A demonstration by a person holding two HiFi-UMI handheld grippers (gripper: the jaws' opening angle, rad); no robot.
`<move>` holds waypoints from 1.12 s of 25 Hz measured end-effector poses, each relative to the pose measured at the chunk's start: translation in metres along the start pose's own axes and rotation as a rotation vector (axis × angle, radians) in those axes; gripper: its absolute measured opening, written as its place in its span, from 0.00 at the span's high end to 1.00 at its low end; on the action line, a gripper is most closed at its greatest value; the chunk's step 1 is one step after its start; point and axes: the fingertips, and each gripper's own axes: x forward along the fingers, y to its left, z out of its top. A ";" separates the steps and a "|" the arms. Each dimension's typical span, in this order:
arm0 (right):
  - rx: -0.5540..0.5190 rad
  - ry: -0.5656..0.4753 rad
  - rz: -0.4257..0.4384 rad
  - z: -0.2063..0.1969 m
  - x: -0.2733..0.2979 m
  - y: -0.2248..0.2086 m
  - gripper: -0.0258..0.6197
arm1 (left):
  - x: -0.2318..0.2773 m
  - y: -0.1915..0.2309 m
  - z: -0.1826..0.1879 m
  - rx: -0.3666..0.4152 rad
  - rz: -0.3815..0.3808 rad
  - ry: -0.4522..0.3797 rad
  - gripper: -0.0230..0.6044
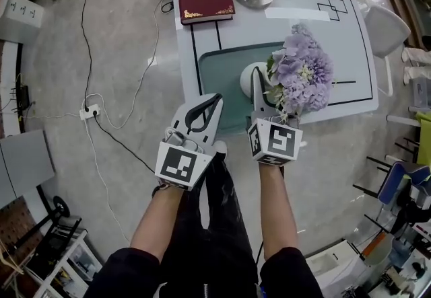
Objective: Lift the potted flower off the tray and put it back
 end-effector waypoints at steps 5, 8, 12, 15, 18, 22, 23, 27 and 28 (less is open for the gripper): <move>-0.019 0.039 0.017 -0.001 0.001 0.001 0.57 | -0.003 0.008 0.000 0.009 0.010 0.005 0.95; -0.010 0.053 0.029 0.003 0.000 0.000 0.58 | -0.005 0.009 0.002 0.010 0.013 0.003 0.95; -0.010 0.054 0.041 0.017 -0.005 -0.003 0.58 | -0.003 0.006 0.012 0.021 0.008 -0.009 0.95; -0.010 0.056 0.047 0.030 -0.011 -0.005 0.58 | -0.001 0.001 0.027 0.035 0.000 -0.027 0.95; -0.006 0.064 0.060 0.046 -0.020 -0.006 0.58 | 0.002 -0.004 0.043 0.046 -0.004 -0.044 0.95; -0.026 0.062 0.078 0.072 -0.035 -0.006 0.58 | 0.007 -0.016 0.076 0.076 -0.034 -0.095 0.95; -0.029 0.057 0.079 0.080 -0.039 -0.007 0.58 | 0.007 -0.019 0.085 0.084 -0.037 -0.105 0.95; -0.037 0.027 0.074 0.116 -0.055 -0.014 0.58 | 0.008 -0.027 0.120 0.131 -0.029 -0.157 0.95; -0.041 0.019 0.073 0.124 -0.058 -0.016 0.58 | 0.009 -0.030 0.128 0.138 -0.035 -0.167 0.95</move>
